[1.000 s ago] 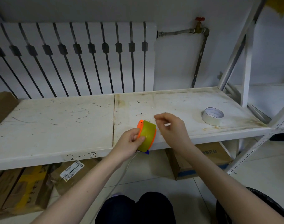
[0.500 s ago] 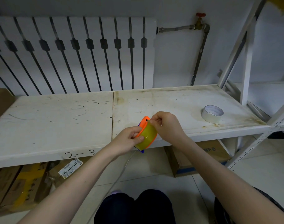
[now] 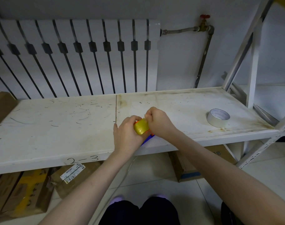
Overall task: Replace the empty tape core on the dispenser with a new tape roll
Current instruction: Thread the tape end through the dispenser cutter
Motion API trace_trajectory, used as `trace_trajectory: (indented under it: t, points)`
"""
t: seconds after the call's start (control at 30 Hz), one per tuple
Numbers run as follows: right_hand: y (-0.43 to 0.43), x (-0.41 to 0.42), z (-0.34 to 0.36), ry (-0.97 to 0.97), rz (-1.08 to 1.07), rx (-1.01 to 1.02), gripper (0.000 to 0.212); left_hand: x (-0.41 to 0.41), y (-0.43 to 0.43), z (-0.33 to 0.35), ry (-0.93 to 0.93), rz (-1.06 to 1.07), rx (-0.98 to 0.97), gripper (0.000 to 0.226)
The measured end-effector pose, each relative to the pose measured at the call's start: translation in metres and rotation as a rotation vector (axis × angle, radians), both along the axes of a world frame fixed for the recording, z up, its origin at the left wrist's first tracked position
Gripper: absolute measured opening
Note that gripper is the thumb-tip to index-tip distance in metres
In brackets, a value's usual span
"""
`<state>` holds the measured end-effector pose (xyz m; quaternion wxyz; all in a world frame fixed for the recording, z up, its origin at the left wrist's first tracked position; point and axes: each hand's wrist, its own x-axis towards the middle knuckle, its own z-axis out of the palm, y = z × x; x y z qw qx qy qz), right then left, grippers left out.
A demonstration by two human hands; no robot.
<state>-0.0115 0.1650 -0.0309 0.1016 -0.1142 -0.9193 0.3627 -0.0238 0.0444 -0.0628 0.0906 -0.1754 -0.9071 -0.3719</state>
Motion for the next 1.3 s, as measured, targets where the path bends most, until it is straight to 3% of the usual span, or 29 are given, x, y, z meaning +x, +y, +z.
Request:
trace_trajectory:
  t: [0.1, 0.33, 0.53, 0.77, 0.97, 1.07, 1.3]
  points:
    - [0.0, -0.002, 0.0, 0.044, 0.017, -0.117, 0.013, -0.007, -0.006, 0.002, -0.021, -0.02, 0.033, 0.043]
    - [-0.024, 0.006, 0.026, 0.284, 0.184, -0.17, 0.019, -0.025, -0.008, 0.009, -0.216, -0.071, 0.137, 0.027]
    - [-0.025, 0.004, 0.035, 0.344, 0.189, -0.318, 0.016, -0.033, -0.018, 0.005, -0.232, -0.122, 0.097, 0.032]
    - [-0.016, 0.004, 0.033, 0.335, 0.13, -0.556, 0.018, -0.033, -0.028, 0.004, -0.229, -0.175, 0.084, 0.054]
    - [-0.022, 0.005, 0.042, 0.346, 0.261, -0.78, 0.03, -0.042, -0.029, 0.008, -0.268, -0.181, -0.005, 0.048]
    - [-0.023, 0.002, 0.051, 0.351, 0.286, -0.769, 0.029, -0.041, -0.033, 0.006, -0.284, -0.186, -0.031, 0.051]
    - [0.021, 0.007, 0.042, 0.356, 0.037, -1.037, 0.031, -0.057, -0.053, 0.02, -0.324, -0.246, -0.122, 0.05]
